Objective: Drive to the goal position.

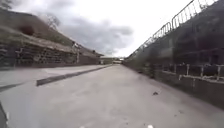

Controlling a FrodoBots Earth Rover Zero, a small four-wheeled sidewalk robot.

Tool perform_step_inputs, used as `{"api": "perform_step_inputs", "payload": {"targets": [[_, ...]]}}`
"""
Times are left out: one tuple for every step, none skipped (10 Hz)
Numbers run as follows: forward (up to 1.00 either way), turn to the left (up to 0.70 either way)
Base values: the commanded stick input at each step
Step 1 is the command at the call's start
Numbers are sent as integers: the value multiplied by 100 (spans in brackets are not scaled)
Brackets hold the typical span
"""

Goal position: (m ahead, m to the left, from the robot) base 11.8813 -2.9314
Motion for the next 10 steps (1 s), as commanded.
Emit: {"api": "perform_step_inputs", "payload": {"targets": [[70, 0], [70, 0], [70, 0], [70, 0], [70, 0], [70, 0], [70, 0], [70, 0], [70, 0], [70, 0]]}}
